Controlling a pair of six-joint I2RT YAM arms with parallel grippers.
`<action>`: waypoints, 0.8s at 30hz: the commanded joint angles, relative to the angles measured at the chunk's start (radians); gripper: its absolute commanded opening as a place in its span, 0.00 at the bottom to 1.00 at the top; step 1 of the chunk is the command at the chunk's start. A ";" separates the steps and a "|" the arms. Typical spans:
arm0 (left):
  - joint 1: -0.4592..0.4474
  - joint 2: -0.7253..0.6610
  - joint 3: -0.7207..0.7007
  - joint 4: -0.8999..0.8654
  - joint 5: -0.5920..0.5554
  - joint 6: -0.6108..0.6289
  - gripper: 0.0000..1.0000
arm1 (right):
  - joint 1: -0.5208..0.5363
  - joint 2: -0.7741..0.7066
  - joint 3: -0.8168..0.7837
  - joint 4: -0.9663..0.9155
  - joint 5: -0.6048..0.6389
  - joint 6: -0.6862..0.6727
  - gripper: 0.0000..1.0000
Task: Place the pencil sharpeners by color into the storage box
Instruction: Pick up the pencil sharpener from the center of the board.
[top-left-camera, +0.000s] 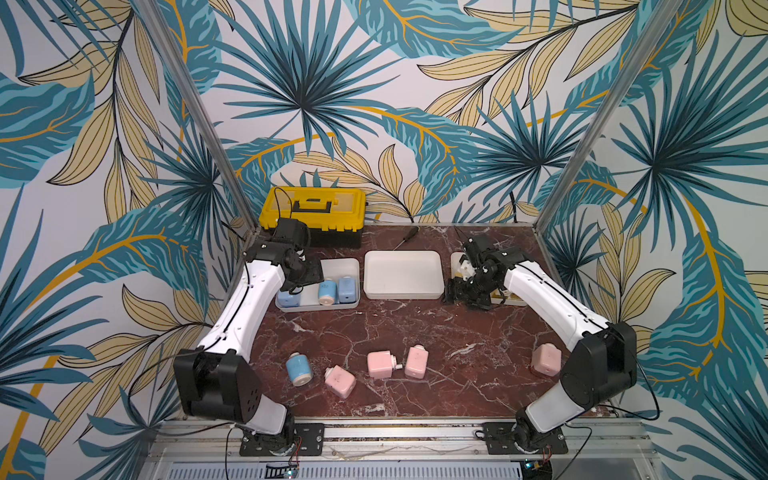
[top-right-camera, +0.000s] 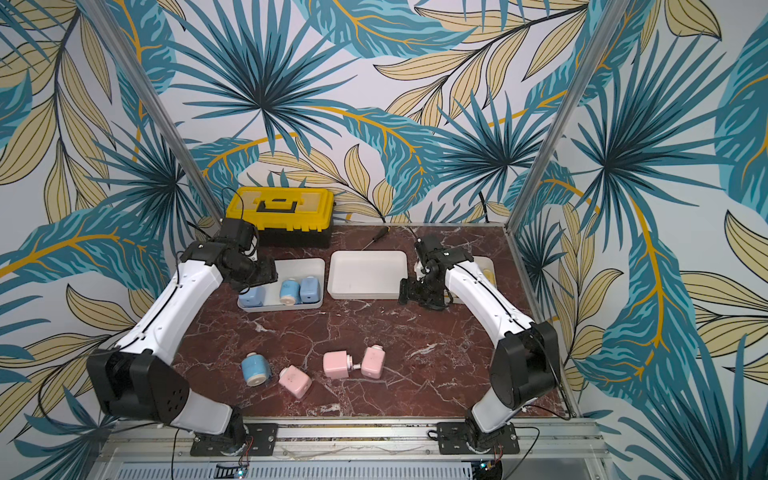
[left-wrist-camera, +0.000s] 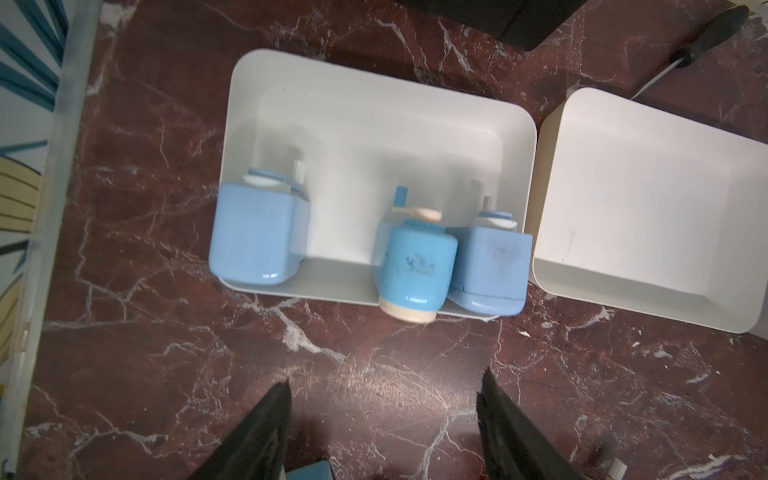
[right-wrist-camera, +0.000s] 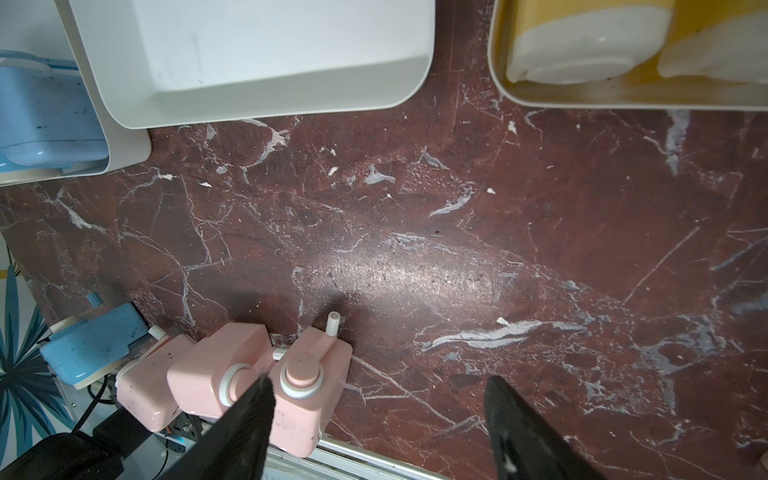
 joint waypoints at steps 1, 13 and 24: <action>-0.011 -0.132 -0.129 -0.058 0.022 -0.120 0.72 | 0.004 -0.035 -0.027 0.020 -0.026 -0.010 0.81; -0.177 -0.409 -0.436 -0.123 0.007 -0.455 0.73 | 0.005 -0.054 -0.042 0.017 -0.043 -0.040 0.82; -0.367 -0.555 -0.492 -0.136 -0.115 -0.620 0.74 | 0.005 -0.056 -0.090 0.052 -0.059 -0.055 0.82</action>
